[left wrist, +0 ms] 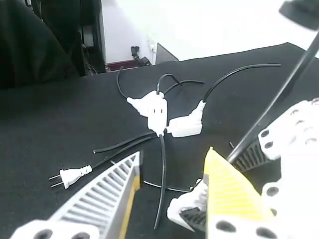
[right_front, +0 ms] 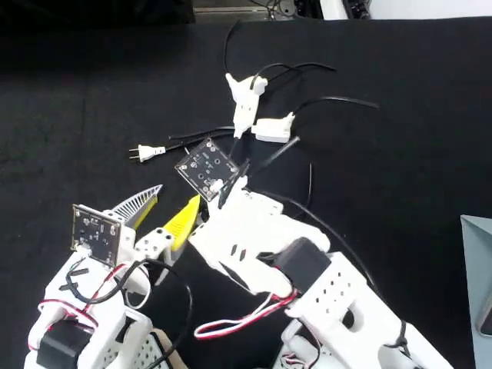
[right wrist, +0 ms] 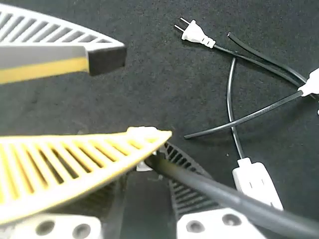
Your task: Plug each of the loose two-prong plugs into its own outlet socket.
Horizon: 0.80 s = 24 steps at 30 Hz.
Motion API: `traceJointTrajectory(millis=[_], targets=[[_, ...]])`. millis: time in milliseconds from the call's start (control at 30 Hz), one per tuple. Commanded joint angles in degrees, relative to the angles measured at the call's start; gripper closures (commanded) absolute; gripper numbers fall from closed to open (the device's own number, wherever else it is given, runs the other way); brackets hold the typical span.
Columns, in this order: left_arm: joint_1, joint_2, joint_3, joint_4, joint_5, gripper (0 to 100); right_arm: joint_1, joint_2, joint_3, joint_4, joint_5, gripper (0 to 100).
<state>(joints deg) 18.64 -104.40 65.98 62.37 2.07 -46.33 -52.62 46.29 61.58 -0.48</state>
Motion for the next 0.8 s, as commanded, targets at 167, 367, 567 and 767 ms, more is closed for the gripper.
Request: traceJointTrajectory(millis=[167, 367, 567, 767], targets=[[-11.1, -0.2, -2.0, 0.1, -0.8, 79, 4.1, -6.4, -0.1, 2.9, -0.1, 98.7], [-11.0, 4.0, 3.6, 0.1, -3.2, 73, 21.3, -9.3, 1.1, 3.3, -0.4, 98.7], [-8.3, 20.3, 1.7, 0.1, -7.5, 70, 38.9, -9.0, 6.4, -5.7, -0.5, 98.7], [0.7, 37.3, -4.1, -0.3, -11.0, 70, 46.6, -9.0, 12.9, -13.8, -3.3, 98.7]])
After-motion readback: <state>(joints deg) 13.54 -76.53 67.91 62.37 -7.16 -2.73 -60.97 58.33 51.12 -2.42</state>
